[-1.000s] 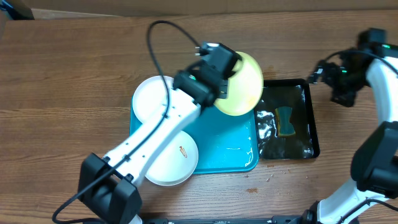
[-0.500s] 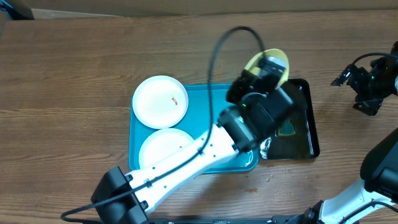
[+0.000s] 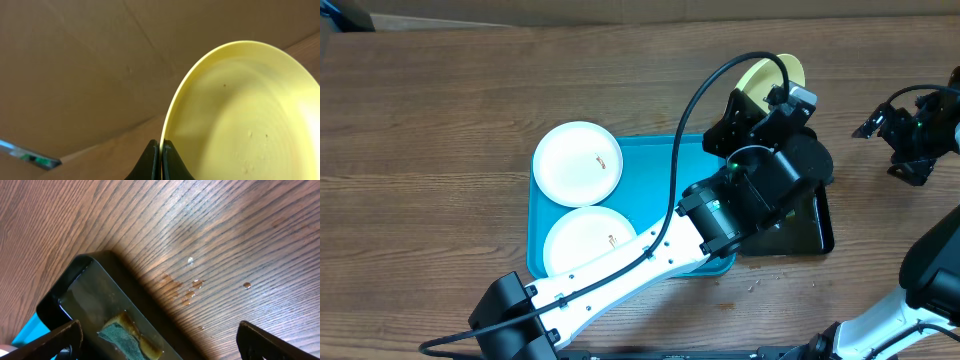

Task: Clean dirty plates on tray and stack at the side
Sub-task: 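Lift the yellow plate with left gripper and place it left of tray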

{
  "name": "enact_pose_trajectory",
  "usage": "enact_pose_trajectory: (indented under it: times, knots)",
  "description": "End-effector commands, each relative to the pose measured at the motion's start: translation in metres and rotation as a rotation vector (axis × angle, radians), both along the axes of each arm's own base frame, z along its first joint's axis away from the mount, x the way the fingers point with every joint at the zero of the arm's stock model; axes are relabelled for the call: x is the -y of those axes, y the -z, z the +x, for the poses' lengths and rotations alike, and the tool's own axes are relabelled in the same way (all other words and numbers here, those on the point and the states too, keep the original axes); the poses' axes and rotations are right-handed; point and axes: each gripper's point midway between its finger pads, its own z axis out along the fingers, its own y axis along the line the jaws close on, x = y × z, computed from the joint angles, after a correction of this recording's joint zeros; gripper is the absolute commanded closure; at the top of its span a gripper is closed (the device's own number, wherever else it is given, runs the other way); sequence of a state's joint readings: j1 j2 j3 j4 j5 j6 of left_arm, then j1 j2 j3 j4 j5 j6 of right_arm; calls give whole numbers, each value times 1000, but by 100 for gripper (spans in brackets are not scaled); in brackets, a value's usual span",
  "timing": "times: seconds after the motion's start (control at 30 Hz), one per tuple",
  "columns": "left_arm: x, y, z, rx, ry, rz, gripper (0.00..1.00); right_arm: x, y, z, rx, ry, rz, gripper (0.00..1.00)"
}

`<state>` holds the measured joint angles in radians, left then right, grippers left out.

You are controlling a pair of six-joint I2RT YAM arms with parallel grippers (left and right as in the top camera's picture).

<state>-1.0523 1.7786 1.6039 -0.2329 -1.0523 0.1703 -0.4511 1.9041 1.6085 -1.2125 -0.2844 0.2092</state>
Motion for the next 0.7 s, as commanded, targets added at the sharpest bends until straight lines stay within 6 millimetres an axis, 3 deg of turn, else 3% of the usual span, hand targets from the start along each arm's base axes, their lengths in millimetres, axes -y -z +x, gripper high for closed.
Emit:
enact_pose_trajectory:
  times: [0.0, 0.1, 0.23, 0.37, 0.5, 0.6, 0.67]
  knots:
    - [-7, -26, -4, 34, 3, 27, 96, 2, -14, 4, 40, 6, -14, 0]
    - [0, -10, -1, -26, 57, -45, 96, 2, -14, 4, 40, 6, -14, 0]
    - [11, 30, 5, -240, 163, -254, 96, 2, -14, 4, 40, 6, -14, 0]
    - [-8, 63, 22, -472, 162, -476, 96, 2, -14, 4, 39, 6, -13, 0]
    - [-46, 79, 51, -671, 177, -693, 96, 2, -14, 4, 40, 6, -14, 0]
    - [-95, 83, 71, -796, 164, -872, 96, 2, -14, 4, 40, 6, -14, 0]
    - [-145, 87, 83, -839, 102, -969, 96, 2, -14, 4, 40, 6, -14, 0]
